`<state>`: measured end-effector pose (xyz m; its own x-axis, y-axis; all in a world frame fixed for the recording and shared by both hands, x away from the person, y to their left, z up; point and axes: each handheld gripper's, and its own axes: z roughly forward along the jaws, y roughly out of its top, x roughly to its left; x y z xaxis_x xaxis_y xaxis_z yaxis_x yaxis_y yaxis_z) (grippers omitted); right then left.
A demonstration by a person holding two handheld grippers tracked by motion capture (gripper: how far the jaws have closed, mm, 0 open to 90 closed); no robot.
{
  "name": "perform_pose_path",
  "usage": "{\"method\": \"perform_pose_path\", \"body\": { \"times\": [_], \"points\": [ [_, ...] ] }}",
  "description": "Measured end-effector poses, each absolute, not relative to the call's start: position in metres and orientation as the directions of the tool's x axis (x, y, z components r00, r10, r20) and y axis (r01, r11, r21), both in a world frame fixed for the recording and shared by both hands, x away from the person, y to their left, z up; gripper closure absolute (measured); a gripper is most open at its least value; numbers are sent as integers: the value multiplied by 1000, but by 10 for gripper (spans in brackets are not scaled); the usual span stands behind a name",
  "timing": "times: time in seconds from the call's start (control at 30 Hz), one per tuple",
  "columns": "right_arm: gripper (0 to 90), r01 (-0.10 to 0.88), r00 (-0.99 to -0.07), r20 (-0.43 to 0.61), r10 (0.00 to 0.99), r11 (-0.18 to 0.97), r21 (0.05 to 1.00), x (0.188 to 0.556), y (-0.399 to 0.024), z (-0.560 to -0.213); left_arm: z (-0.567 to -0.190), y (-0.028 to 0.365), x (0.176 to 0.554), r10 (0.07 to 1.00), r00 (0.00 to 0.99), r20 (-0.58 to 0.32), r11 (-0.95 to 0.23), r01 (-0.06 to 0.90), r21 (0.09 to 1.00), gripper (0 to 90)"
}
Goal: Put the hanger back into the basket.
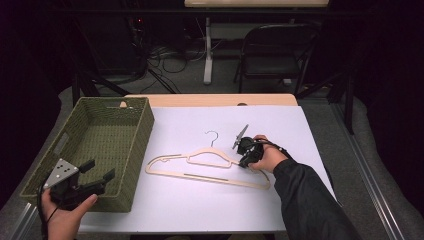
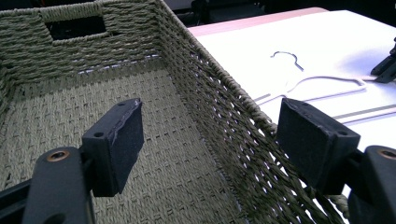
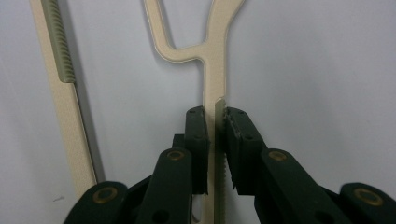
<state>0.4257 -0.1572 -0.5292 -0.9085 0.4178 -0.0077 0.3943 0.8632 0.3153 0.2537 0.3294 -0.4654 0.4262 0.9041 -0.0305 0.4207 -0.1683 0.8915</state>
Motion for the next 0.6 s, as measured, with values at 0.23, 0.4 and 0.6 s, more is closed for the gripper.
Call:
{"method": "perform_pose_path", "body": {
  "times": [0.23, 0.4, 0.6],
  "points": [
    [803, 411, -902, 18, 431, 845, 341, 423, -160, -529, -466, 330, 254, 905, 424, -32, -165, 420, 892, 232],
    [804, 412, -897, 17, 441, 822, 393, 418, -164, -530, -465, 330, 253, 906, 423, -32, -165, 420, 892, 232],
    [804, 417, -888, 27, 459, 781, 465, 411, -172, -525, -464, 330, 253, 906, 423, -29, -167, 419, 893, 232]
  ]
}}
